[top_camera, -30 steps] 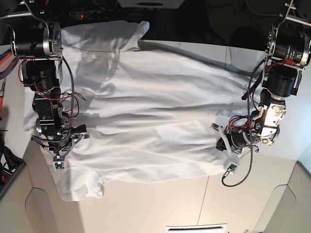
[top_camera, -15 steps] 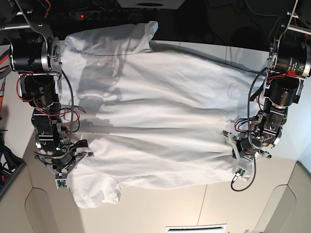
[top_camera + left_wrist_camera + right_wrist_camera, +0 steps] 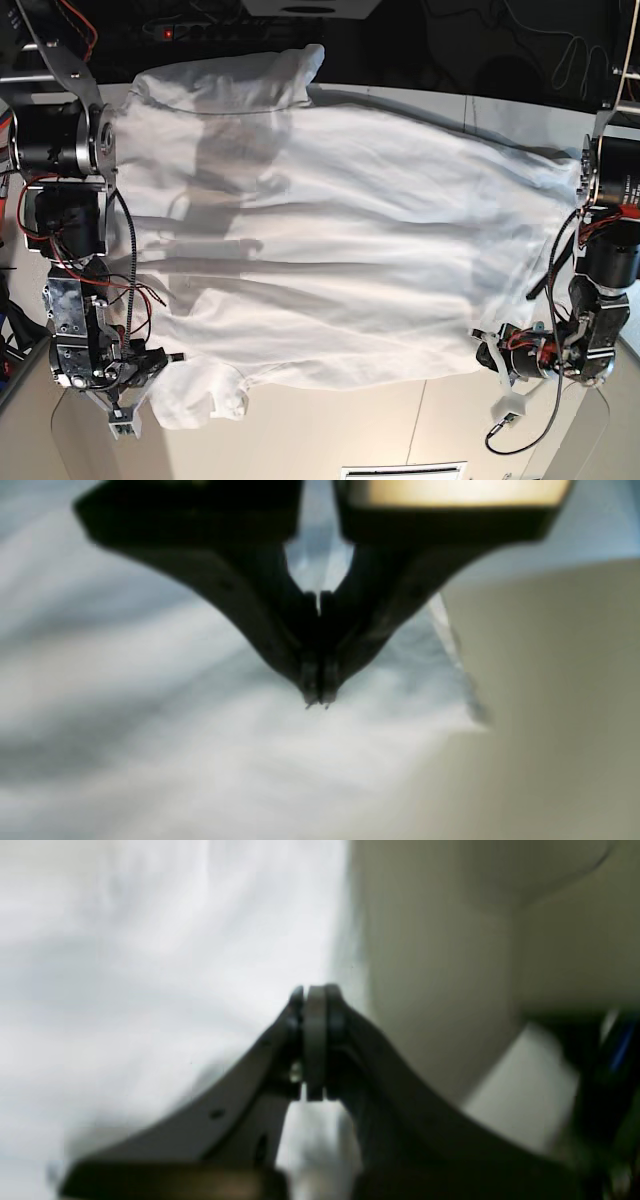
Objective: Layout the t-shirt on the table in an organized manner, then fold the t-shirt properly
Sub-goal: 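Move both grippers onto the shirt body and smooth it flat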
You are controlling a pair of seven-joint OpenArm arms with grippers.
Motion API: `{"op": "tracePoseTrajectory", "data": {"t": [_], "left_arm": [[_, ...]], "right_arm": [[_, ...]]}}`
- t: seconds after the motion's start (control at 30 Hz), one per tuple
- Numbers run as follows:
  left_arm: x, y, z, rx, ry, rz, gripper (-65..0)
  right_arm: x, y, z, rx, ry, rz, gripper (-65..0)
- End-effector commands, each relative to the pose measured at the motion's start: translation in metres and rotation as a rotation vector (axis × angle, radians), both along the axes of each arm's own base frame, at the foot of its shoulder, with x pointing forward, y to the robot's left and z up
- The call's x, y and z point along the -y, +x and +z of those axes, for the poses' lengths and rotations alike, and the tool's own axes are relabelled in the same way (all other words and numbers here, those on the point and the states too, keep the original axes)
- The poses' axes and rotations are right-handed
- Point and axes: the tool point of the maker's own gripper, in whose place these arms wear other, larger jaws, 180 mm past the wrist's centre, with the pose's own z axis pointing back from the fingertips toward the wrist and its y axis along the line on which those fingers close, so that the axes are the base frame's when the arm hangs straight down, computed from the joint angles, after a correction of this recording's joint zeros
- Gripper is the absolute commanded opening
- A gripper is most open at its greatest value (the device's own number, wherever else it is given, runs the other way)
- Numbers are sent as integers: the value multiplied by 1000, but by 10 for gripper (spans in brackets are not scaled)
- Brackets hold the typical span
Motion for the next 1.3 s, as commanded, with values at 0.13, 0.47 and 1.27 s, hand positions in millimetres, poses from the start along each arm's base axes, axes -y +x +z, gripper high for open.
{"op": "tracePoseTrajectory", "data": {"t": [0.13,0.47,1.27], "left_arm": [[13,-18,13,-142,-122,-13,-650],[9,-72,-62,-172,-82,-18,-650],[-21,12,-4,403,100,206,-650]], "right_arm": [[-6,-34,-2,-163,23,9,-650],[0,-94,-81,-276,-3,11,-650],[-21,4,-8,349,105,81,-650]]}}
